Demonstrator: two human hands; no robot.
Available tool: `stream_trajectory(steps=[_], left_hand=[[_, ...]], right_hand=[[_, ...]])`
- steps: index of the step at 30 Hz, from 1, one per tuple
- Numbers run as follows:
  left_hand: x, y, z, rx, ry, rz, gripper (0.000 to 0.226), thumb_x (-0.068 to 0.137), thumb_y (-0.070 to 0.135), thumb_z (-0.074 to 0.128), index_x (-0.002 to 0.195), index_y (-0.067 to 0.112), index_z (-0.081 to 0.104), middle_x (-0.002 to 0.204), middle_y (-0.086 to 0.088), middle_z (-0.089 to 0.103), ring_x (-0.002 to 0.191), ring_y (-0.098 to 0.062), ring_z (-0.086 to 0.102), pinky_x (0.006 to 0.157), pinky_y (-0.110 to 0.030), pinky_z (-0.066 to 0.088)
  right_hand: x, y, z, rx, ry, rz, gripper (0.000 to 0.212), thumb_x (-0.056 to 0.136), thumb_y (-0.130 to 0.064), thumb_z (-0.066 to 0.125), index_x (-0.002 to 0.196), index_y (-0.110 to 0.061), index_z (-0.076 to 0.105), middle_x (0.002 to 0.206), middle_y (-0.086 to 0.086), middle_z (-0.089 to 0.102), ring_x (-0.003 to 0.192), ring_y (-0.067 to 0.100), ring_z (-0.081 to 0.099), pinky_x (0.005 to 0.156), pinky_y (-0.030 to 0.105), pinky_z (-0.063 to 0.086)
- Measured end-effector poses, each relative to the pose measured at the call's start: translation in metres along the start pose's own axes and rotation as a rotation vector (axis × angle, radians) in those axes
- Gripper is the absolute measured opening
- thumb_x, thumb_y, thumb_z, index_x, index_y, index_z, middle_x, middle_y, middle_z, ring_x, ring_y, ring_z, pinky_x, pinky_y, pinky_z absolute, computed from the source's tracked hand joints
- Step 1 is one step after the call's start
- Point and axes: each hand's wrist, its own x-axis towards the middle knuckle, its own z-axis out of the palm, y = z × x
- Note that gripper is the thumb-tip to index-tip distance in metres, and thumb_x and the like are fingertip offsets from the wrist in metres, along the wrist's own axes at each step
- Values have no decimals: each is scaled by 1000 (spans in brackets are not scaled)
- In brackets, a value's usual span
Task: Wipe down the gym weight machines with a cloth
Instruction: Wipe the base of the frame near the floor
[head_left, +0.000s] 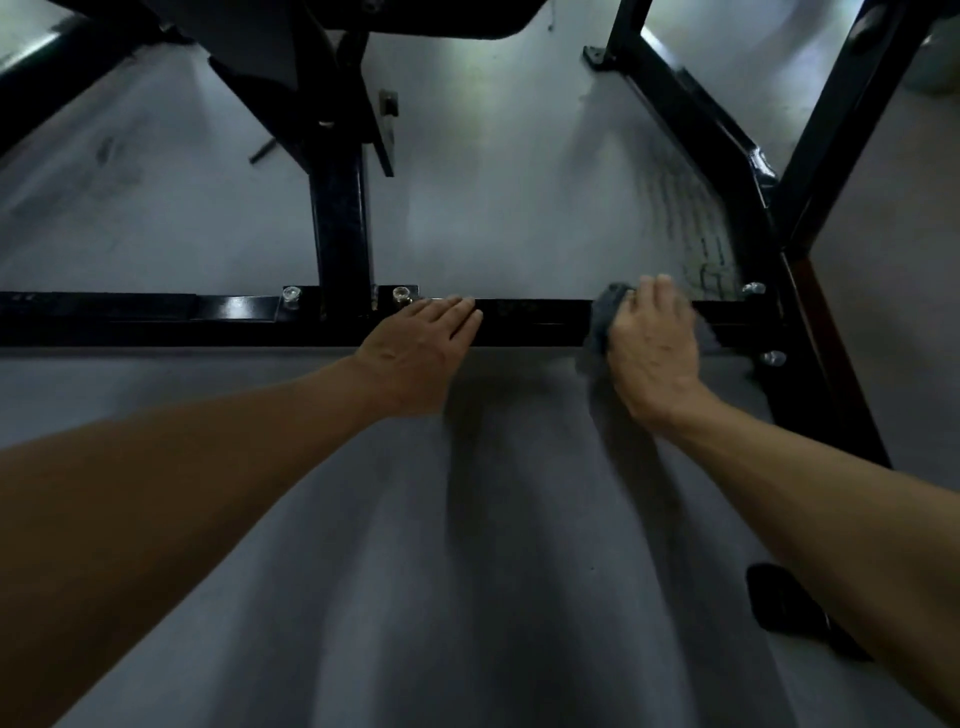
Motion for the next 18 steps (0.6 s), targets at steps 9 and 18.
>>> stream_trajectory(steps=[9, 18], left_hand=[[10, 28, -30, -22, -40, -110, 78, 98, 26, 51, 157, -3, 9, 160, -18, 23, 143, -33, 29, 117, -36, 25], [35, 50, -38, -176, -169, -234, 94, 84, 31, 61, 162, 20, 8, 162, 0, 15, 141, -35, 23, 112, -55, 35]], right_hand=[[-3, -105, -11, 272, 120, -280, 54, 94, -10, 28, 137, 6, 57, 132, 28, 61, 123, 46, 58, 105, 47, 50], [-4, 32, 37, 116, 40, -120, 55, 93, -2, 29, 144, 15, 40, 144, 34, 48, 139, 46, 44, 117, 48, 37]])
